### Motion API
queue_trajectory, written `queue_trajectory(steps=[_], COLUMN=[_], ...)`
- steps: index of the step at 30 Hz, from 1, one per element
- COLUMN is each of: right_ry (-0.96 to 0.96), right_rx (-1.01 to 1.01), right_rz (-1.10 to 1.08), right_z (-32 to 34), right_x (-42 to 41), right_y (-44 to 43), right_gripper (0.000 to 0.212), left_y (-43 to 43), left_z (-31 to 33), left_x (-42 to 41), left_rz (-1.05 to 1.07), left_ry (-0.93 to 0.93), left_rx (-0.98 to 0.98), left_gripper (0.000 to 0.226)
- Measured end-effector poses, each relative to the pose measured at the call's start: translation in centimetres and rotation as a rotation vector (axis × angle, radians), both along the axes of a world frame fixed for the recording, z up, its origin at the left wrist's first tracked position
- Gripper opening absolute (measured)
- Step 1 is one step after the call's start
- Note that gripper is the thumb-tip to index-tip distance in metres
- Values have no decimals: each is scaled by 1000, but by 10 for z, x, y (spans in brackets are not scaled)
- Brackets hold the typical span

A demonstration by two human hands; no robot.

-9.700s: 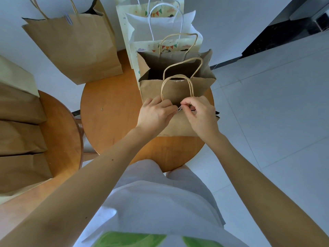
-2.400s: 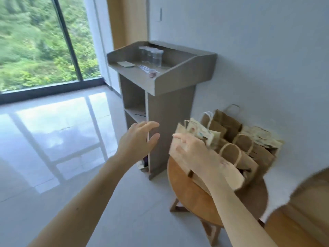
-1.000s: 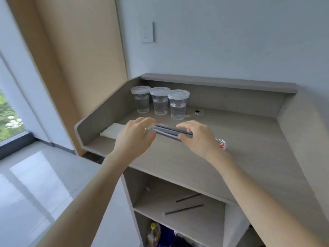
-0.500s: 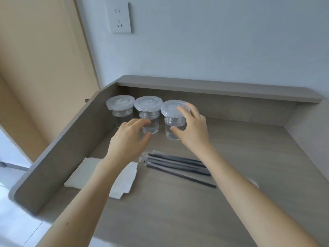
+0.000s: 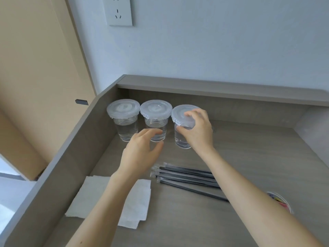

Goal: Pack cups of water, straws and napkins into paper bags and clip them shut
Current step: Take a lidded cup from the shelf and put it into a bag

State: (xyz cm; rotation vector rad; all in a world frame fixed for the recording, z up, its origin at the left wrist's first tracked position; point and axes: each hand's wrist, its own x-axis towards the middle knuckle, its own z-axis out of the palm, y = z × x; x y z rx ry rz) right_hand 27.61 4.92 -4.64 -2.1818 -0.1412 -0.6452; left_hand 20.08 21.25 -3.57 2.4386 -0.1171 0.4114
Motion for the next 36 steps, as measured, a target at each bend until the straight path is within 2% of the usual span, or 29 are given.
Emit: queue_trajectory(steps=[9,21,27,31,36], right_ry=[-179,-94,-112,-141,-74], right_rx=[40,21,46,18,17], right_rz=[-92,-169,-224,-278,-332], right_z=[40,29,18,6,-18], right_x=[-67,-232,-316,-384,-473], right_y=[3,-44,-115,-191,-298], right_gripper=[38,39,39,39,40], left_y=[15,-8,-80,-158,-269], left_z=[2,-11,-13,-21,-41], left_x=[-27,-129,-192,-245,-308], left_rz=[-92,-276,-412,-509,-611], left_ry=[-50,6,17,62,80], left_rx=[-95,-43,7,-29,-56], left_gripper=[30,29,30,29,28])
